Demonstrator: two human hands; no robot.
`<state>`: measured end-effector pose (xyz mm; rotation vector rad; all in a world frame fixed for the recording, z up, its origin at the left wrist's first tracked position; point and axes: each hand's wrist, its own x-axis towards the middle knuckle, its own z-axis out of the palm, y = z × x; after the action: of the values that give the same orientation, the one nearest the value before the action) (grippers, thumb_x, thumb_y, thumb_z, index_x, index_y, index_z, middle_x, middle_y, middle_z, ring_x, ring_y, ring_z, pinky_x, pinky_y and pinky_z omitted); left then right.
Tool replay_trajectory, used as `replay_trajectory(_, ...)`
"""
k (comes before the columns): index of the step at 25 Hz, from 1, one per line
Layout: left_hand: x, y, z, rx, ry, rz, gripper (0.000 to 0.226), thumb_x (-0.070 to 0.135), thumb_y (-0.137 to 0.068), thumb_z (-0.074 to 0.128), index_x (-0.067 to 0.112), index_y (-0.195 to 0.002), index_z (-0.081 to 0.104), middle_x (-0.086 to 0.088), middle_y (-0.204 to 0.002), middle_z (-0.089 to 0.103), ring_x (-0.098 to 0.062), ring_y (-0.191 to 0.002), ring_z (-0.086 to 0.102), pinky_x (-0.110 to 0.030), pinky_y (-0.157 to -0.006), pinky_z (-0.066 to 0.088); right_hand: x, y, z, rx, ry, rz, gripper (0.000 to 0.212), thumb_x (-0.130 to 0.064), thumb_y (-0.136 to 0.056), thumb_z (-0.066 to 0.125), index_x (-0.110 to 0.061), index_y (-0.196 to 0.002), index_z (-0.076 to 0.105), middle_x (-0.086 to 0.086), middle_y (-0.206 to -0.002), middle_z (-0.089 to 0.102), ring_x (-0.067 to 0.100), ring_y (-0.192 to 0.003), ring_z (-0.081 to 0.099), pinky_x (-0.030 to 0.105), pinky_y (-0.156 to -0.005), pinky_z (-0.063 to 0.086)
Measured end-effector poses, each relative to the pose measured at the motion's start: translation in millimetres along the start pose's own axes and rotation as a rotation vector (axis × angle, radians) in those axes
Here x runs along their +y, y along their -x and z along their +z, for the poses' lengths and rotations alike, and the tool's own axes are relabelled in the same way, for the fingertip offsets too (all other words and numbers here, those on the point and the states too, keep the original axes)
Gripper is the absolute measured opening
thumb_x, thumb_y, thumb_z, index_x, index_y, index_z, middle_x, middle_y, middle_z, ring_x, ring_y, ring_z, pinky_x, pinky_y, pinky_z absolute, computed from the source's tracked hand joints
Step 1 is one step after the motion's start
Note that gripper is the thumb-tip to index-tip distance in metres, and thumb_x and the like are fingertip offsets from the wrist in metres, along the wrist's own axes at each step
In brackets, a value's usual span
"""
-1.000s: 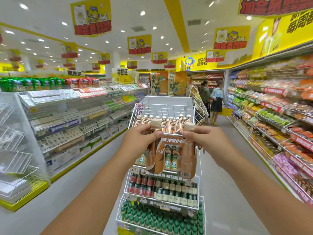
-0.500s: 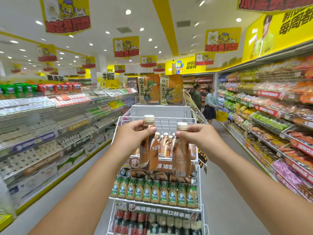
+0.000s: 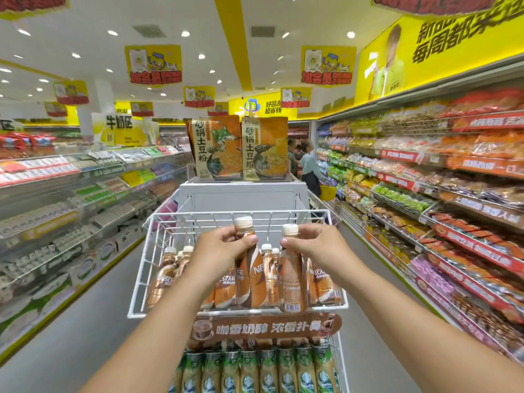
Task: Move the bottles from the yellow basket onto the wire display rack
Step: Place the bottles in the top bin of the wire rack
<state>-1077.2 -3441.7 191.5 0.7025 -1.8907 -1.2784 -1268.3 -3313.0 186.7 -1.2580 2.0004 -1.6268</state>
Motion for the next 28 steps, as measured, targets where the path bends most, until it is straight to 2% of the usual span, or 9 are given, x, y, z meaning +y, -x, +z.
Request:
replay_trajectory(5, -45.5, -58.7, 5.2, -0.110, -0.048, -0.050, 0.019, 0.034, -0.085, 0.081, 0.027, -0.101, 0.076, 0.015, -0.089, 0.078, 0.007, -0.076, 0.072, -0.011, -0.064, 0.050, 16.1, -40.7, 24.5, 0.053, 0.104, 0.097, 0.047, -0.051, -0.068, 0.091, -0.027, -0.107, 0.078, -0.011, -0.108, 0.077, 0.007, -0.102, 0.072, 0.036, -0.099, 0.056)
replay_trajectory(9, -72.7, -95.1, 16.4, -0.136, -0.039, -0.108, 0.014, 0.033, -0.081, 0.084, 0.030, -0.093, 0.078, 0.015, -0.088, 0.079, -0.005, -0.083, 0.075, -0.036, -0.087, 0.060, 28.0, -62.3, 40.2, 0.081, 0.186, 0.130, 0.055, -0.056, -0.067, 0.088, -0.023, -0.110, 0.079, -0.012, -0.104, 0.078, 0.005, -0.098, 0.072, 0.038, -0.097, 0.058)
replay_trajectory(12, -81.0, -109.8, 25.7, -0.151, -0.072, -0.127, 0.008, 0.034, -0.082, 0.083, 0.031, -0.088, 0.077, 0.016, -0.084, 0.078, -0.006, -0.079, 0.075, -0.041, -0.088, 0.060, 38.6, -74.4, 41.5, 0.092, 0.250, 0.203, 0.025, -0.045, -0.076, 0.088, -0.027, -0.091, 0.079, -0.013, -0.089, 0.079, 0.001, -0.085, 0.074, 0.023, -0.083, 0.060)
replay_trajectory(14, -89.2, -116.9, 28.8, -0.160, -0.076, -0.137, 0.010, 0.036, -0.082, 0.082, 0.031, -0.089, 0.077, 0.014, -0.085, 0.079, -0.005, -0.079, 0.075, -0.039, -0.087, 0.061, 47.1, -80.0, 44.1, 0.097, 0.326, 0.205, 0.016, -0.041, -0.079, 0.086, -0.029, -0.088, 0.079, -0.014, -0.080, 0.078, -0.007, -0.072, 0.069, 0.009, -0.062, 0.052)
replay_trajectory(18, -104.7, -122.7, 38.2, -0.191, -0.104, -0.151, 0.057, 0.049, -0.078, 0.082, 0.022, -0.127, 0.069, 0.004, -0.122, 0.073, -0.010, -0.106, 0.070, -0.038, -0.098, 0.056, 59.6, -85.4, 54.3, 0.115, 0.440, 0.251, 0.028, -0.047, -0.078, 0.084, -0.022, -0.076, 0.071, -0.010, -0.059, 0.062, -0.002, -0.040, 0.048, 0.013, -0.039, 0.031)
replay_trajectory(20, -108.0, -121.5, 43.2, -0.184, -0.084, -0.169, 0.074, 0.045, -0.079, 0.083, 0.019, -0.143, 0.056, -0.002, -0.138, 0.064, -0.017, -0.121, 0.063, -0.034, -0.103, 0.050, 63.5, -87.7, 56.6, 0.134, 0.493, 0.248, 0.025, -0.043, -0.081, 0.083, -0.024, -0.078, 0.067, -0.007, -0.064, 0.061, -0.001, -0.047, 0.048, 0.022, -0.045, 0.036)
replay_trajectory(21, -109.7, -121.4, 45.3, -0.179, -0.082, -0.172, 0.078, 0.043, -0.081, 0.083, 0.019, -0.147, 0.050, -0.003, -0.142, 0.060, -0.019, -0.124, 0.061, -0.032, -0.102, 0.048, 61.4, -86.5, 57.8, 0.134, 0.508, 0.234, 0.020, -0.039, -0.083, 0.082, -0.024, -0.094, 0.073, -0.004, -0.077, 0.069, 0.003, -0.061, 0.058, 0.026, -0.054, 0.043)
replay_trajectory(23, -112.8, -119.5, 47.7, -0.169, -0.088, -0.158, 0.078, 0.043, -0.083, 0.081, 0.021, -0.149, 0.046, -0.002, -0.144, 0.058, -0.020, -0.126, 0.059, -0.030, -0.098, 0.045, 61.2, -84.1, 61.4, 0.140, 0.532, 0.236, 0.045, -0.034, -0.086, 0.079, -0.016, -0.127, 0.069, 0.002, -0.105, 0.075, 0.014, -0.091, 0.069, 0.029, -0.075, 0.052)
replay_trajectory(28, -113.0, -118.8, 48.7, -0.113, -0.110, -0.099, 0.073, 0.044, -0.082, 0.081, 0.025, -0.144, 0.050, 0.002, -0.136, 0.062, -0.013, -0.111, 0.060, -0.025, -0.087, 0.044, 63.3, -80.3, 59.4, 0.134, 0.569, 0.202, 0.047, -0.036, -0.088, 0.075, -0.014, -0.129, 0.068, 0.002, -0.121, 0.073, 0.018, -0.109, 0.069, 0.034, -0.094, 0.055)
